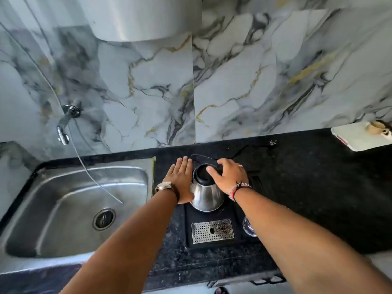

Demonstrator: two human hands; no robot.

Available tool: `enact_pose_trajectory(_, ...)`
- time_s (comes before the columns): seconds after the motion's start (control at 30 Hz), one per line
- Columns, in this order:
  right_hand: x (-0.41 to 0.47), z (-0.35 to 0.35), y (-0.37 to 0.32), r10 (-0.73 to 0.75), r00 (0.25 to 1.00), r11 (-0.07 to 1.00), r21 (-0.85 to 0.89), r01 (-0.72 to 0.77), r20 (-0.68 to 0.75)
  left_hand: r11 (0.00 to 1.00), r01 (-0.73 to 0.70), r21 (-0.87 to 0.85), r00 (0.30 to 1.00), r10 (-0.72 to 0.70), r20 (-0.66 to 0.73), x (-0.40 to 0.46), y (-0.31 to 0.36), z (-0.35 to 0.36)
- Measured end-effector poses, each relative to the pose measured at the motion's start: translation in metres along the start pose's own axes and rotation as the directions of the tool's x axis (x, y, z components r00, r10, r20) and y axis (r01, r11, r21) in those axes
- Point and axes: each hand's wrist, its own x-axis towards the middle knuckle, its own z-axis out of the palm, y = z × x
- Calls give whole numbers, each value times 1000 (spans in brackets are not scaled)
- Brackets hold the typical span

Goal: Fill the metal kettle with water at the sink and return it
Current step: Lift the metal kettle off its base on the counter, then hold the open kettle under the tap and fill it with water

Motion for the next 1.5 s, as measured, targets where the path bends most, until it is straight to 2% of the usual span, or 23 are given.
enact_pose_trajectory(0.07, 4, 9, 0, 75, 997, 995, -58, -76, -32, 1000, 3, 6, 1000, -3, 20, 10, 1, 6)
enact_pose_trajectory(0.13, 2, 21, -2, 80, 993, 987, -134, -92, -88, 1000, 15, 22, 1000, -16, 21, 11, 2, 15)
enact_pose_trajectory(0.2, 4, 27, -4, 78, 987, 977, -186, -104, -142, 999, 39, -38, 999, -38, 18, 13, 5, 23)
enact_pose_trajectory(0.4, 6, 29, -5, 127, 980, 983, -115, -146, -153, 994, 59, -89, 998, -56, 30, 11, 7, 24)
enact_pose_trajectory(0.47, 8, 27, -5, 156, 978, 985, -48, -164, -136, 994, 54, -90, 998, -51, 38, 10, 5, 23)
enact_pose_trajectory(0.53, 8, 23, -1, 176, 975, 980, 122, -159, -138, 995, 51, -83, 998, -48, 34, 9, 4, 23)
enact_pose_trajectory(0.63, 10, 19, 19, 239, 964, 905, 388, -177, -117, 995, 36, -93, 999, -34, 25, 11, 1, 24)
enact_pose_trajectory(0.73, 11, 22, 40, 265, 964, 831, 517, -208, -37, 991, 21, -132, 1000, -18, 19, 12, -3, 25)
enact_pose_trajectory(0.83, 16, 34, 55, 320, 947, 808, 535, -249, -43, 985, 10, -174, 1000, -5, 27, 16, -4, 28)
enact_pose_trajectory(0.9, 20, 41, 55, 319, 943, 803, 555, -215, -96, 986, 8, -166, 1000, -7, 10, 17, -4, 28)
enact_pose_trajectory(1.0, 25, 43, 49, 308, 936, 835, 520, -181, -168, 989, 8, -146, 1000, -9, -5, 18, -4, 25)
enact_pose_trajectory(1.13, 31, 32, 34, 308, 921, 858, 487, -161, -238, 979, 2, -203, 998, -15, -63, 9, -8, 13)
enact_pose_trajectory(1.3, 41, 22, -2, 286, 924, 861, 492, -130, -255, 970, 14, -244, 989, -51, -142, -8, -27, -10)
enact_pose_trajectory(1.5, 50, 46, -81, 218, 938, 866, 497, -58, -271, 959, 81, -273, 976, -132, -175, -32, -102, -21)
